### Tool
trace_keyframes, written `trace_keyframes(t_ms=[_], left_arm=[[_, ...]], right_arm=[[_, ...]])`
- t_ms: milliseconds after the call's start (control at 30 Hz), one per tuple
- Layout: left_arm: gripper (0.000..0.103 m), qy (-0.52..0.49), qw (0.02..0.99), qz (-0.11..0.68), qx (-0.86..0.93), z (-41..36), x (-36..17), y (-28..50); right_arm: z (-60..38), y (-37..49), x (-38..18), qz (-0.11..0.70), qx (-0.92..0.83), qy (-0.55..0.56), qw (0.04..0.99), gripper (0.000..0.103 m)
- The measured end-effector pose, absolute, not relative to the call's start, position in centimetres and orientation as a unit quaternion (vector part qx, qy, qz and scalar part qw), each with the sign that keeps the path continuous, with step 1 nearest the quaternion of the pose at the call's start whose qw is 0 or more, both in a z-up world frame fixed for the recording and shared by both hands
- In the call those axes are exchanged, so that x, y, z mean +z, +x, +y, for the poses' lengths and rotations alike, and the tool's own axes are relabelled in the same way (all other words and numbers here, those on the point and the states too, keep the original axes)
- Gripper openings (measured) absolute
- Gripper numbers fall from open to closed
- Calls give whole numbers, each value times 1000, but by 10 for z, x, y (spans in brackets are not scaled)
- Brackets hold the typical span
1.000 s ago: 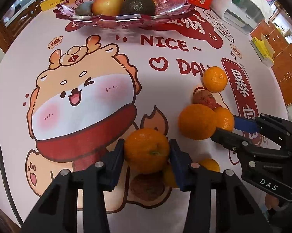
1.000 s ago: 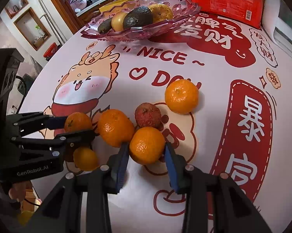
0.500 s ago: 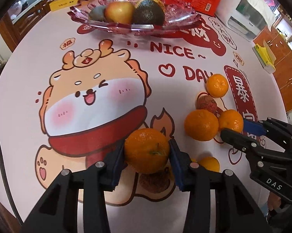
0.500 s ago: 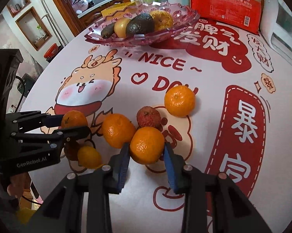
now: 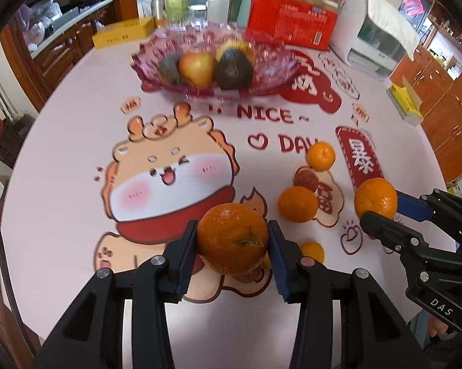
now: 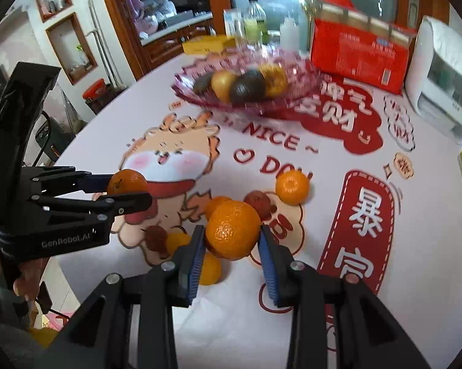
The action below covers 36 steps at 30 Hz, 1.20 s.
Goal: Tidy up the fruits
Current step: 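Lift and carry the held mandarins with both tools over the pink bowl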
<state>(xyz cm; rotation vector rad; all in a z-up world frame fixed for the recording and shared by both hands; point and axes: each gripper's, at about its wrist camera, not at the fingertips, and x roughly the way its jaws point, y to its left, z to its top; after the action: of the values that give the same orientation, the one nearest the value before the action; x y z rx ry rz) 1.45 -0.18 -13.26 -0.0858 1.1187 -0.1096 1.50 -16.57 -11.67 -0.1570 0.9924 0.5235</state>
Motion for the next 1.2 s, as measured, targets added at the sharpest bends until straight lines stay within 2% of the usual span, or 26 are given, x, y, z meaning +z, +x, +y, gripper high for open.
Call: trace_keyframes(t_ms=[300,767,967,1200], left_arm=[[42,-7,878,477,-40,18,-48,17],[43,110,923,368,-11,24,108,70],[43,124,919,374,-12,20,122,117],[43,134,896,424,-17,19,77,201]], right_arm=[[-169,12,-55,420,258,-83,866,35],[-177,68,95,314,229,-102,916,35],[-164,112,122,307,226,-89,920,35],[-134,178,89,348,214,-96,908,35]])
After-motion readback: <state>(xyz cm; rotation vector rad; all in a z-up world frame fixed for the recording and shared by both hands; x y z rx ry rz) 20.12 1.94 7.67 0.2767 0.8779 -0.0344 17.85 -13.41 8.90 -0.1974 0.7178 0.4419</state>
